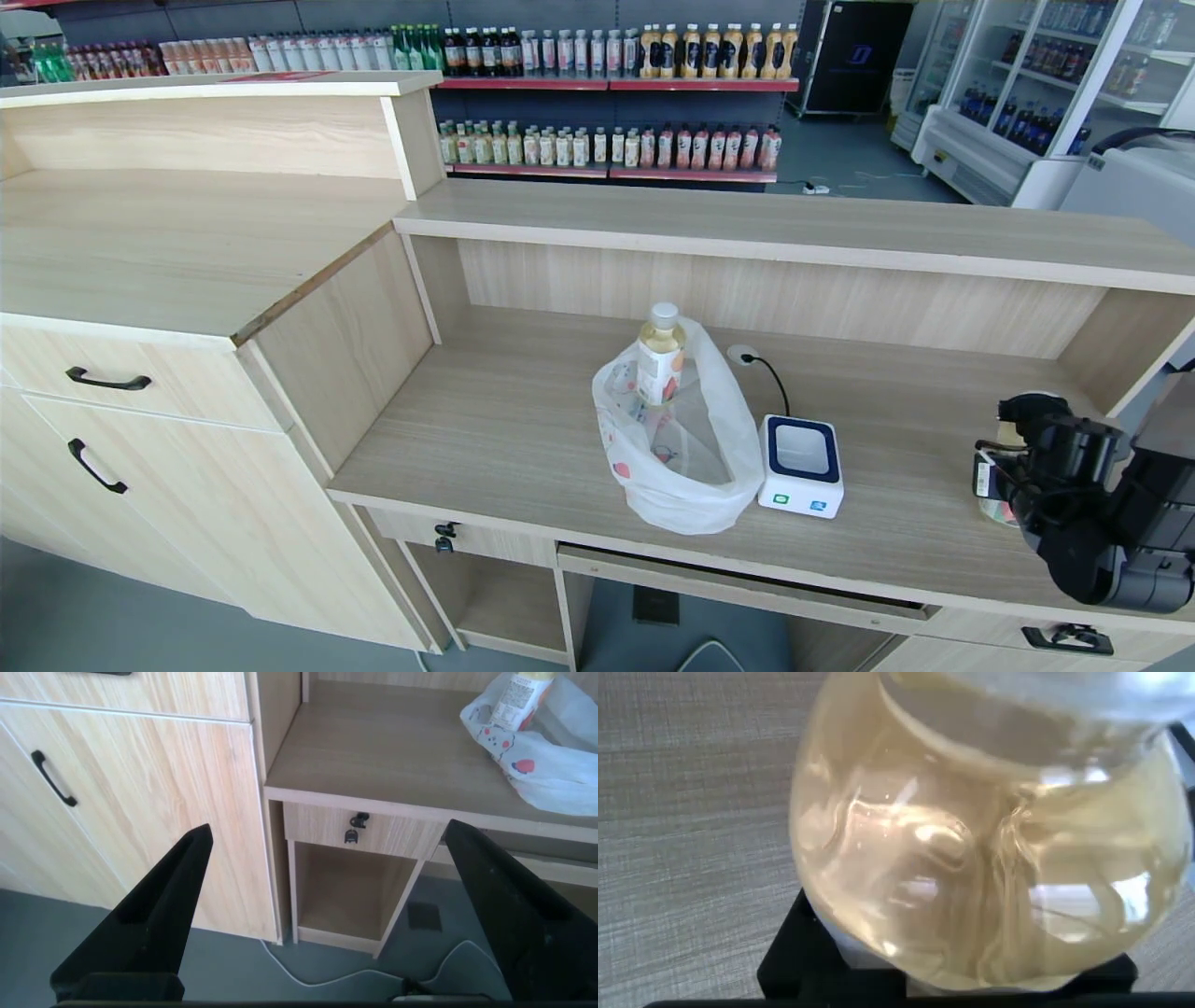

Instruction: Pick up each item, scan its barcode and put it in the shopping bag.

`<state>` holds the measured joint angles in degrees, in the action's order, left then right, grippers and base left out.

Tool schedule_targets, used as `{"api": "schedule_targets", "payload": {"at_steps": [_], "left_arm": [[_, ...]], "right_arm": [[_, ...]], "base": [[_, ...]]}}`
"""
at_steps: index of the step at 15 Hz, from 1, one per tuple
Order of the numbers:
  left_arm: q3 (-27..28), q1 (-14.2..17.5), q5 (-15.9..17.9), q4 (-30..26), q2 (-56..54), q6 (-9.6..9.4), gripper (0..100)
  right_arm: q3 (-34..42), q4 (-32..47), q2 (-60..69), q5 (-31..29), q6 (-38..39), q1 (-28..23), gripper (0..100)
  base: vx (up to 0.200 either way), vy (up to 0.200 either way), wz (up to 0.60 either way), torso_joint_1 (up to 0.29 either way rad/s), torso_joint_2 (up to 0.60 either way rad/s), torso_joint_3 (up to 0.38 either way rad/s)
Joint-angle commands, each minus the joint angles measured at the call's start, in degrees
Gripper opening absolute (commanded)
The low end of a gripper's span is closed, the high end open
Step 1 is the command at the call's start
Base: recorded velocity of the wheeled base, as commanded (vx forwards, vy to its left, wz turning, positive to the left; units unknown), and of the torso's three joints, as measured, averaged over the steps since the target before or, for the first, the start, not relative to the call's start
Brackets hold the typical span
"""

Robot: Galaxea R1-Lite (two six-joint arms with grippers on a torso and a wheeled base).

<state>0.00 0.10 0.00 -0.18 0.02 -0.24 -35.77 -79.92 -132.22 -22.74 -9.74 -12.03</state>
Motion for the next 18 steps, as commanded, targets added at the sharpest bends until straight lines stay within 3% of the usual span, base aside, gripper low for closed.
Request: {"api": "schedule_targets", "payload": {"at_steps": [1,10,11,12,14,16,18], "left_arm": [[0.0,-0.01,0.0,0.01,-0.02,-0.02,100],[0.0,-0.01,0.0,0.01,-0.02,-0.02,100],[0.0,-0.01,0.0,0.01,-0.02,-0.02,100],[0.0,-0.01,0.0,0.01,-0.02,-0.02,100],[0.0,-0.01,0.0,0.01,-0.02,-0.02,100],[0.0,-0.01,0.0,0.01,-0.02,-0.02,100],[0.0,-0.01,0.0,0.01,-0.02,-0.02,100]], "right_arm": [[0.0,-0.32,-0.06,-0.03,-0.02,-0.01,0],[0.26,-1.47,1.61,0.24,-1.33,0.43,0],[0.26,0.2,4.78,2.87,-0.89,0.43,0],[0.87,4.6,9.17,8.32,0.34,0.25,0],[-0.62,21.83,21.83,20.89,4.91,-0.71,0],[-3.96,40.99,34.22,36.62,8.25,-2.21,0],[-7.74,52.76,42.31,51.74,10.18,-3.44,0]], "base": [[0.0,0.0,0.0,0.0,0.0,0.0],[0.0,0.0,0.0,0.0,0.0,0.0],[0.0,0.0,0.0,0.0,0.0,0.0],[0.0,0.0,0.0,0.0,0.0,0.0],[0.0,0.0,0.0,0.0,0.0,0.0],[0.0,0.0,0.0,0.0,0.0,0.0],[0.0,0.0,0.0,0.0,0.0,0.0]]}}
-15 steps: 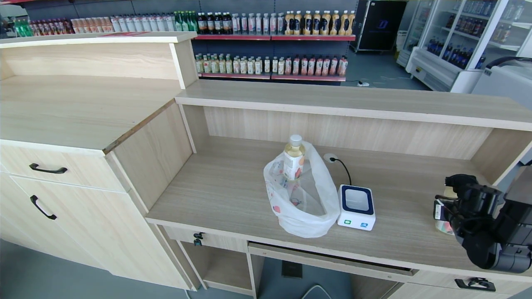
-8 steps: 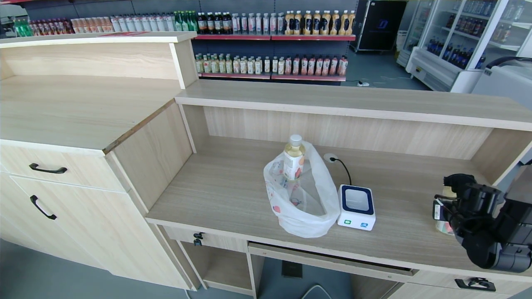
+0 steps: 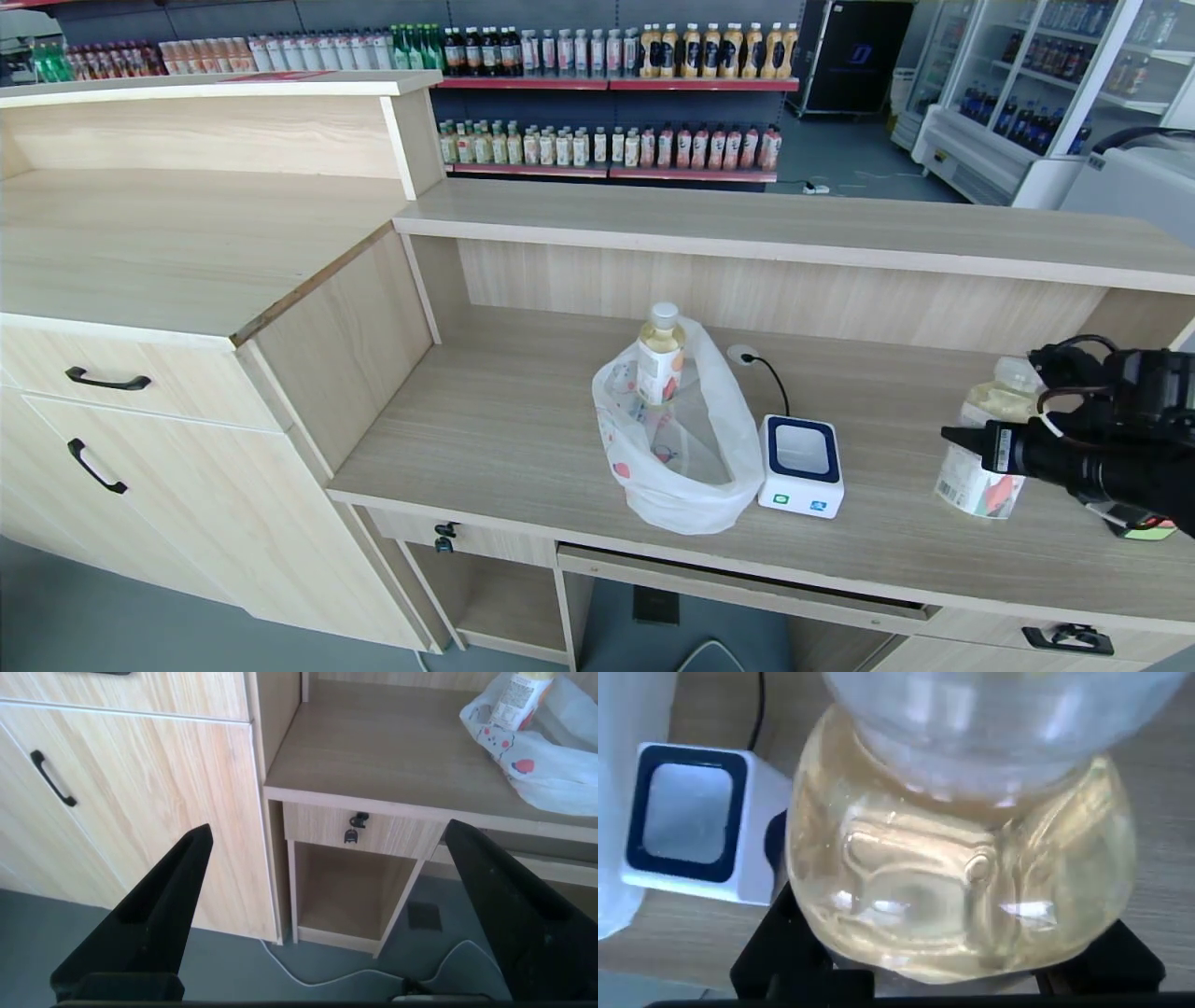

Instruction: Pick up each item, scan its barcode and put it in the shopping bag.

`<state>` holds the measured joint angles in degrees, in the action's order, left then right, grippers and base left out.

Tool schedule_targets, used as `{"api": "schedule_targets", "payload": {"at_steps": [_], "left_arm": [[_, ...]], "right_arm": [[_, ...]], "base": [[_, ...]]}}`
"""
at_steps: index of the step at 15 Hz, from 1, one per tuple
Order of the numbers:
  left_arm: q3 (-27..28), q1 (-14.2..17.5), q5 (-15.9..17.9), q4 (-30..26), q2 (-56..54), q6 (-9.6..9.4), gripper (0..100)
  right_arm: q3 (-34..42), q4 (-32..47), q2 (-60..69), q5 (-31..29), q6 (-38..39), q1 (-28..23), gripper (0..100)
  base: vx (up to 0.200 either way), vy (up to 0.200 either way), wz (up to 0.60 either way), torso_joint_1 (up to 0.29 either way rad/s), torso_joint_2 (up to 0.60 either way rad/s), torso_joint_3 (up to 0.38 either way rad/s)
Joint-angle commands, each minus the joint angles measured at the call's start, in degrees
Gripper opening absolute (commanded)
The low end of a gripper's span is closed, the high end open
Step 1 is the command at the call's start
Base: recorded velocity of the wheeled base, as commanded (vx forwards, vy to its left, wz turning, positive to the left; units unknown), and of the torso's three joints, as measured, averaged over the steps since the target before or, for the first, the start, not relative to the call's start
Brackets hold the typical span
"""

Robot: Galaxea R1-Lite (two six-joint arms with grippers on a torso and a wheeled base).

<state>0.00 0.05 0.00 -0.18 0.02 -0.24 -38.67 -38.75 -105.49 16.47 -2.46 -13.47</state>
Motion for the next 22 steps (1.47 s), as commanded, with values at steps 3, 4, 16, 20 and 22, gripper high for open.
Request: {"api": "schedule_targets", "payload": {"at_steps": [3,4,16,20,22], "left_arm": [[0.0,0.04,0.0,0.01,-0.02,-0.02,100],[0.0,0.04,0.0,0.01,-0.02,-0.02,100],[0.0,0.04,0.0,0.01,-0.02,-0.02,100],[0.0,0.04,0.0,0.01,-0.02,-0.02,100],[0.0,0.04,0.0,0.01,-0.02,-0.02,100]], "right_arm": [[-8.7,20.3,23.13,27.74,6.42,-1.65,0],[-10.29,21.44,25.5,33.45,9.76,-0.68,0],[-14.33,37.35,45.37,41.89,21.89,24.98,0],[-14.24,37.52,45.54,41.8,21.89,27.27,0],[-14.33,37.52,45.28,41.8,21.89,27.71,0]], "base": [[0.0,0.0,0.0,0.0,0.0,0.0],[0.0,0.0,0.0,0.0,0.0,0.0],[0.0,0.0,0.0,0.0,0.0,0.0],[0.0,0.0,0.0,0.0,0.0,0.0],[0.0,0.0,0.0,0.0,0.0,0.0]]}}
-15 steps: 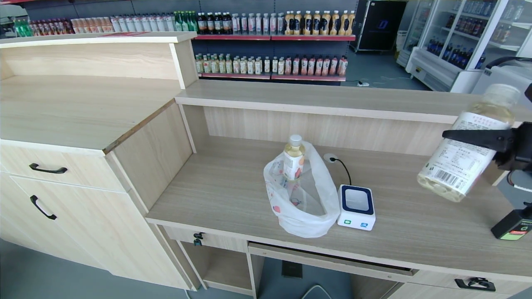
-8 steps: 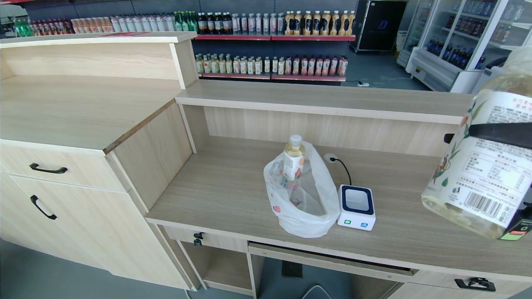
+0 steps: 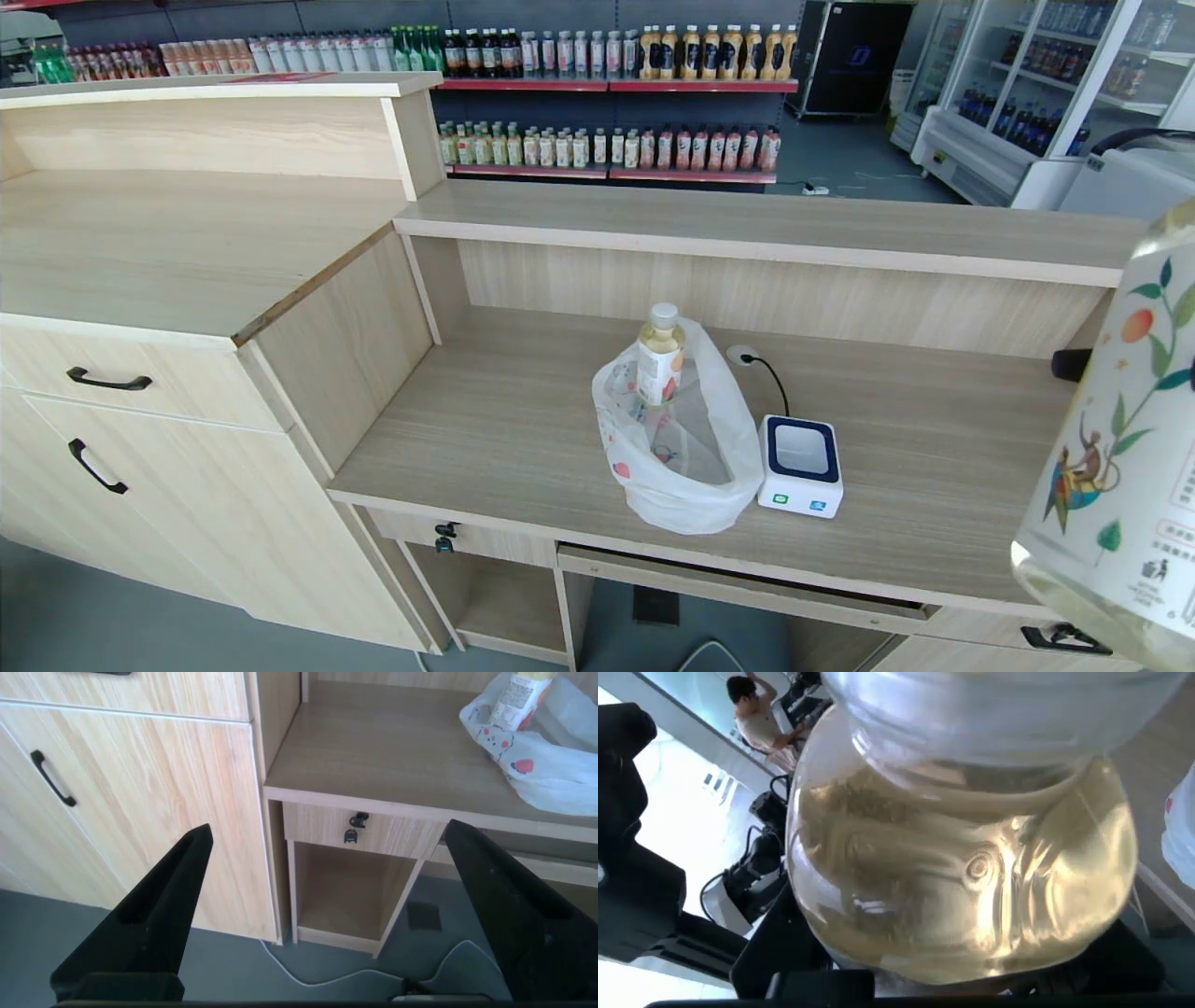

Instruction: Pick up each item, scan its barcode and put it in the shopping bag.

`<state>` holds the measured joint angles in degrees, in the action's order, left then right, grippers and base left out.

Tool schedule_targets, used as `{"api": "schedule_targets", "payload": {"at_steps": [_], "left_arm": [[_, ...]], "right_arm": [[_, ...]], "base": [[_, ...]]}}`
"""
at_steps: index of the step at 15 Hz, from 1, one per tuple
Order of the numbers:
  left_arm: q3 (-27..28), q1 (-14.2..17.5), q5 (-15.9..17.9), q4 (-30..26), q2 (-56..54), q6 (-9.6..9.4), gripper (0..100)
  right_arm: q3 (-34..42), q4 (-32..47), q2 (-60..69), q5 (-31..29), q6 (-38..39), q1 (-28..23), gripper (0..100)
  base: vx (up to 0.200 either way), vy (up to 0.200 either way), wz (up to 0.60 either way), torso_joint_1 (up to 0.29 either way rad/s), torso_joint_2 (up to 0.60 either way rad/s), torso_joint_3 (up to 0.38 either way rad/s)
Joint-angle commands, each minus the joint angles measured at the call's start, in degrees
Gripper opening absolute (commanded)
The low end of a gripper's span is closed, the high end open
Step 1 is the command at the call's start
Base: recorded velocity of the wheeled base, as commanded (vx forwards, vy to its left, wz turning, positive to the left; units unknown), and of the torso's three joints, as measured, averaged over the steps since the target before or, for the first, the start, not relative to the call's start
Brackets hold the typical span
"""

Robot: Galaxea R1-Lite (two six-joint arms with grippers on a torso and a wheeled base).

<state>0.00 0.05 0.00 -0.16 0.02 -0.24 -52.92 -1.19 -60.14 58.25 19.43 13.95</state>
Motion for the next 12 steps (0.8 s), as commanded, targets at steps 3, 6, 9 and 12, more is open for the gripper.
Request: {"api": "schedule_targets", "payload": {"at_steps": [3,6,9,12], "left_arm": [[0.0,0.04,0.0,-0.02,-0.02,-0.02,100],[0.0,0.04,0.0,-0.02,-0.02,-0.02,100],[0.0,0.04,0.0,-0.02,-0.02,-0.02,100],[0.0,0.04,0.0,-0.02,-0.02,-0.02,100]], "right_arm": [[0.45,-0.04,-0.33,-0.06,-0.01,1.35,0],[0.54,-0.04,-0.86,-0.06,-0.01,2.67,0],[3.52,-0.04,-0.33,-0.24,-0.8,3.28,0],[4.14,-0.04,-0.77,-0.33,-1.94,3.28,0]], "base": [[0.0,0.0,0.0,0.0,0.0,0.0],[0.0,0.0,0.0,0.0,0.0,0.0],[0.0,0.0,0.0,0.0,0.0,0.0],[0.0,0.0,0.0,0.0,0.0,0.0]]}}
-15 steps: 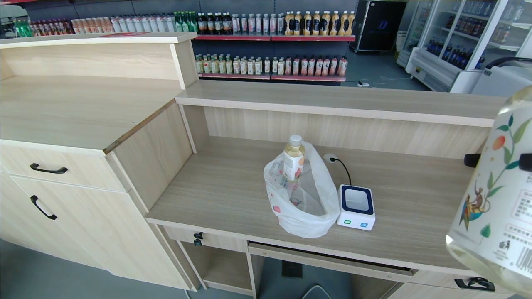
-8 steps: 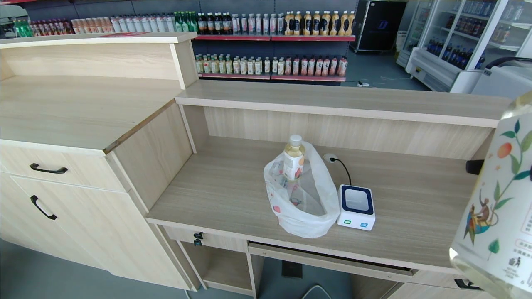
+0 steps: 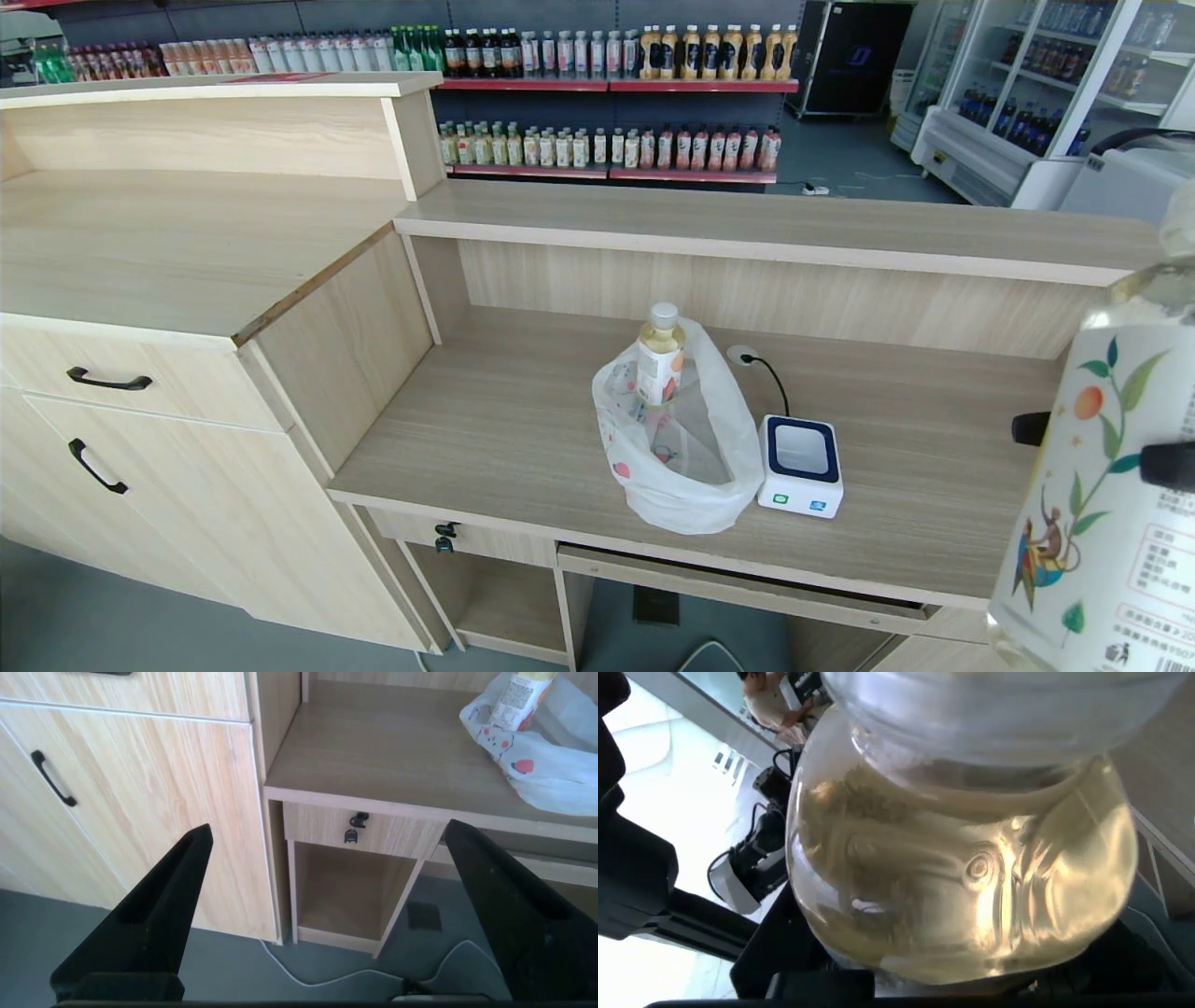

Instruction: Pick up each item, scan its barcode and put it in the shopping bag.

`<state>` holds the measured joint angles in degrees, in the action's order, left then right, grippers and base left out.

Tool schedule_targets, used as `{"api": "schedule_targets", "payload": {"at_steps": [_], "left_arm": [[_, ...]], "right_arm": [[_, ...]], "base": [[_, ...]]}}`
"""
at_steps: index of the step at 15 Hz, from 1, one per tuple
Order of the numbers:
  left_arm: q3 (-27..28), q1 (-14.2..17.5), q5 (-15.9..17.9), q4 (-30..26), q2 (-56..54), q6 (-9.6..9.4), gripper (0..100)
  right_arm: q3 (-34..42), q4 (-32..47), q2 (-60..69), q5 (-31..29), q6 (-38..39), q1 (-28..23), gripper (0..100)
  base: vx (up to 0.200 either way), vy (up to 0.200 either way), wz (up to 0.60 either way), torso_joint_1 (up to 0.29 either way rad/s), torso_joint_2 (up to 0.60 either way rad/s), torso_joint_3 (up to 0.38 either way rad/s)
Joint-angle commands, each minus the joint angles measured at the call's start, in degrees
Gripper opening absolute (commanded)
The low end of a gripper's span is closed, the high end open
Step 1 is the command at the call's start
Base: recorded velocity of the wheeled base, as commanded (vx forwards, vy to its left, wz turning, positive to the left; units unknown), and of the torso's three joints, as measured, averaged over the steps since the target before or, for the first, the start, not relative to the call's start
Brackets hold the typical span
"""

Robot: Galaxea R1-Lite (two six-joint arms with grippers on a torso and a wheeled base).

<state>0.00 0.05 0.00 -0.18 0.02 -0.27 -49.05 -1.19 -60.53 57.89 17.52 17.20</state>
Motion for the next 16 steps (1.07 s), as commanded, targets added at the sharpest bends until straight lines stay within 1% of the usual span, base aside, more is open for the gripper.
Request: {"api": "schedule_targets", "payload": {"at_steps": [1,14,16], "left_arm": [[0.0,0.04,0.0,0.01,-0.02,0.0,100],[0.0,0.04,0.0,0.01,-0.02,0.0,100],[0.0,0.04,0.0,0.01,-0.02,0.09,100]], "right_arm": [[0.28,-0.04,-0.47,0.03,-0.03,0.03,0],[0.19,-0.21,-0.73,-1.29,-0.29,-0.33,0],[0.19,-1.09,-1.52,-4.37,-1.08,-0.5,0]], "base": [[0.0,0.0,0.0,0.0,0.0,0.0],[0.0,0.0,0.0,0.0,0.0,0.0],[0.0,0.0,0.0,0.0,0.0,0.0]]}}
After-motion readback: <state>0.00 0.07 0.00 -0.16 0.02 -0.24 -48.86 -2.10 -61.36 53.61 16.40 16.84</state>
